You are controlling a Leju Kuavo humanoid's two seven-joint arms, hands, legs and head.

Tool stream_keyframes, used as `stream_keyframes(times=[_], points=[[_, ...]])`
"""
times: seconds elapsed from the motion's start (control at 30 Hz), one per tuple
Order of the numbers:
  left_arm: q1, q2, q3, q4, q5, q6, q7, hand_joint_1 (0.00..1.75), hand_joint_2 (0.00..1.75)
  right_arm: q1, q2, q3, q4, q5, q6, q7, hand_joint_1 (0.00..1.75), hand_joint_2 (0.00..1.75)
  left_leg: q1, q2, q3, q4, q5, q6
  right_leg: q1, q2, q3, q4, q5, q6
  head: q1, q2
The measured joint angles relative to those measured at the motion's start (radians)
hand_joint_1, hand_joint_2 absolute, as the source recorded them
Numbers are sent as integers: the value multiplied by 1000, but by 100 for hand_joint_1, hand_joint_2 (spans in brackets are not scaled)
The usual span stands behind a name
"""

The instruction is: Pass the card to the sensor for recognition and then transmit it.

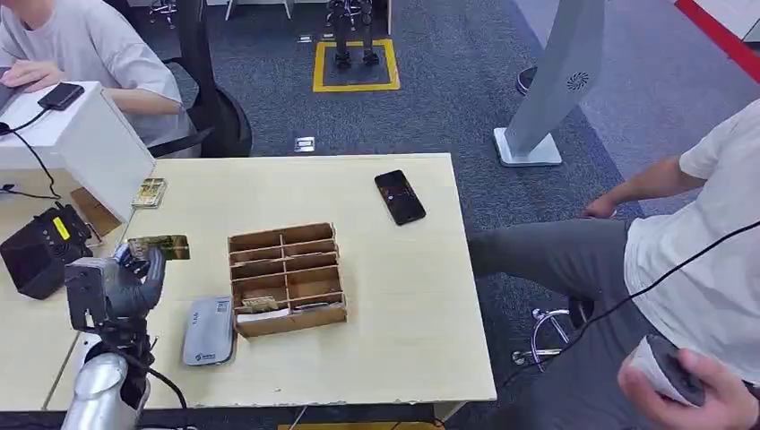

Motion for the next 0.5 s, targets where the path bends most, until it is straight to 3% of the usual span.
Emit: stream_keyframes(times=[0.23, 0.3, 0.4, 0.5], points=[[-79, 16, 26, -32, 54, 38, -24, 175, 175, -2, 0, 9, 0, 7, 2, 3, 0, 0, 0, 0, 0, 0, 0, 0, 0, 0, 0, 0, 0, 0, 0, 0], [-93, 22, 29, -33, -17, 102, -61, 175, 175, -3, 0, 13, 0, 12, 4, 6, 0, 0, 0, 0, 0, 0, 0, 0, 0, 0, 0, 0, 0, 0, 0, 0], [-119, 41, 29, -32, -230, 222, -119, 175, 175, -6, 0, 24, 0, 20, 15, 7, 0, 0, 0, 0, 0, 0, 0, 0, 0, 1, 0, 0, 0, 0, 0, 0], [-131, 54, 29, -30, -261, 238, -121, 175, 175, -10, 0, 30, -1, 23, 16, 7, 0, 0, 0, 0, 0, 0, 0, 0, 0, 1, -1, 0, 0, 0, 0, 0]])
